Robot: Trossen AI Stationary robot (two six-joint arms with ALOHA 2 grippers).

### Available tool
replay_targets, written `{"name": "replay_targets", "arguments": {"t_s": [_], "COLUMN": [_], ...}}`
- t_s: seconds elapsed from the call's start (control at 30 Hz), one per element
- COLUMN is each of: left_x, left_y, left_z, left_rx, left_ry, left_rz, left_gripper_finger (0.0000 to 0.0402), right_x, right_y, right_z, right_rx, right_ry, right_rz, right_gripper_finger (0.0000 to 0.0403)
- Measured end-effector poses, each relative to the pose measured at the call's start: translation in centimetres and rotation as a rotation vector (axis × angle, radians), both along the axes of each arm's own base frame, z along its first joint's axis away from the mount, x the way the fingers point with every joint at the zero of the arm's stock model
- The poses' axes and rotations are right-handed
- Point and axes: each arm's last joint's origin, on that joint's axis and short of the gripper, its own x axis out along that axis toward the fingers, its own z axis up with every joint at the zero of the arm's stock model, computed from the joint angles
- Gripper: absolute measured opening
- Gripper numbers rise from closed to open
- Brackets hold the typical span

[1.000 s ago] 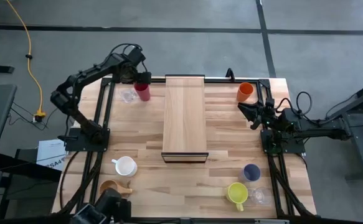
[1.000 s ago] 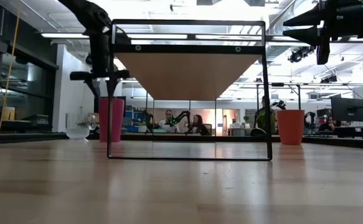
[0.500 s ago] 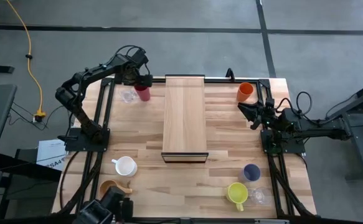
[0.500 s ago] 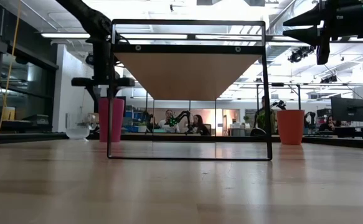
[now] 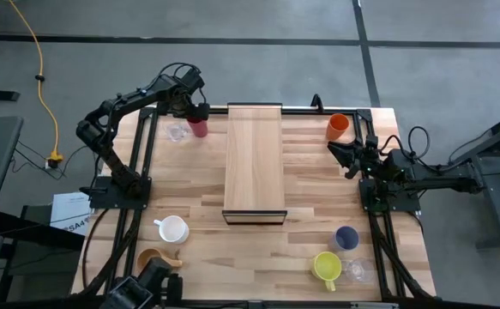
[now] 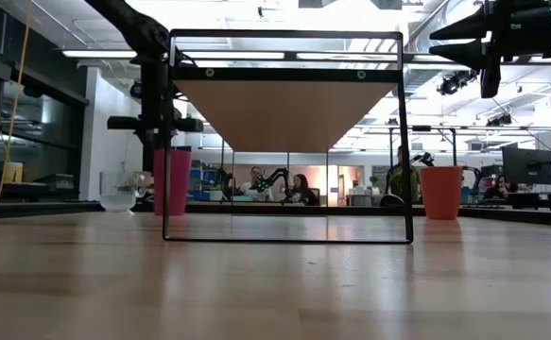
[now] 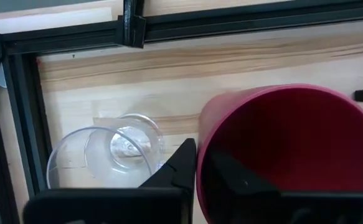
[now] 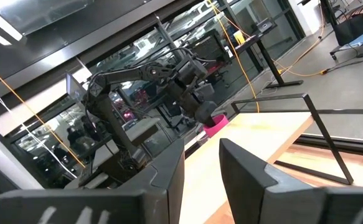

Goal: Stack small to large cups/mugs on shelf
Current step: Put the pink cup on the shelf

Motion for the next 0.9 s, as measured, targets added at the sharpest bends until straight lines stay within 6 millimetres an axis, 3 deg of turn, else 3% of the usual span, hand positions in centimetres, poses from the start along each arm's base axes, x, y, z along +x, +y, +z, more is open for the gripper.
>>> {"name": "replay_targets", "arguments": {"t_s": [0.23, 0.53, 0.7, 0.9], "left_x": [0.2, 0.5, 0.0, 1.6], "left_y": [0.4, 0.9, 0.2, -2.5], "left_z": [2.9, 11.5, 15.8, 19.7], "left_rx": [0.024, 0.197, 0.278, 0.372], "left_ry": [0.002, -0.046, -0.059, -0.203], "left_rz": [-0.041, -0.091, -0.103, -0.245], "left_gripper_finger": [0.0003, 0.0002, 0.0001, 0.0], "right_x": [0.0, 0.0, 0.0, 0.0], "right_y": [0.0, 0.0, 0.0, 0.0], "right_z": [0.0, 0.0, 0.0, 0.0], "right_rx": [0.0, 0.0, 0.0, 0.0], "right_ry": [0.0, 0.0, 0.0, 0.0], "right_rz": [0.0, 0.0, 0.0, 0.0], "right_gripper_finger": [0.0093, 0.0093, 0.0093, 0.0093]}}
